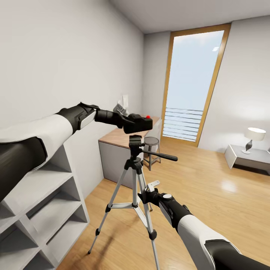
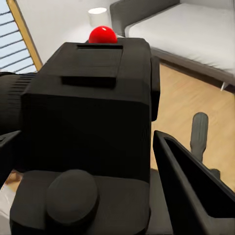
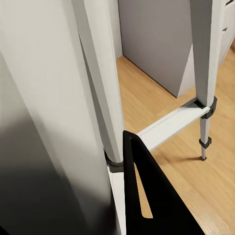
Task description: Attach the digital camera to the camera tripod in the bedroom.
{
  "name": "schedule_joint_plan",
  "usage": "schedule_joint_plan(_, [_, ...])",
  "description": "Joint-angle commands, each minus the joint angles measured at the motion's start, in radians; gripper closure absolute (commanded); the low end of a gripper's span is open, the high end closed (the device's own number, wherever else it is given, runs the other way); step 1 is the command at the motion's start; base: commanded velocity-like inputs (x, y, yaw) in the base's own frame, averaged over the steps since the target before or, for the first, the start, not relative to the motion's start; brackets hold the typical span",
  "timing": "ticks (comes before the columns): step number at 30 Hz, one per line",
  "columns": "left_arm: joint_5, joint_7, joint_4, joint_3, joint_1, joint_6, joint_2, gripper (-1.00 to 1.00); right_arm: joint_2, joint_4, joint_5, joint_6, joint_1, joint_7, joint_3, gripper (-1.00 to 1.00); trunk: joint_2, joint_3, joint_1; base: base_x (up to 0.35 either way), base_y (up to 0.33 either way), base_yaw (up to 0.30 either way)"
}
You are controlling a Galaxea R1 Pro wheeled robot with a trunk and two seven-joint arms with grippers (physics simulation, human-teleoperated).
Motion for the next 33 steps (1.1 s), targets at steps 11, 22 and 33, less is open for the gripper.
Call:
schedule_joint_plan(11, [0.053,-0.103,0.012,0.001,-0.002,-0.063,0.032,1.0,0.0,-0.001,0.012,0.005,0.0,0.003,0.007,1.0,-0.002,-0.003,0.001,0.0,0.0,0.0])
schedule_joint_plan(22, [0.224,-0.227,0.014,0.02,-0.001,-0.09,0.084,1.0,0.0,-0.001,0.012,0.005,0.0,0.003,0.007,1.0,-0.002,-0.003,0.001,0.0,0.0,0.0])
schedule_joint_plan(33, [0.129,-0.337,0.013,0.006,-0.002,-0.053,0.08,1.0,0.0,-0.001,0.012,0.004,0.0,0.003,0.007,1.0,-0.002,-0.003,0.001,0.0,0.0,0.0])
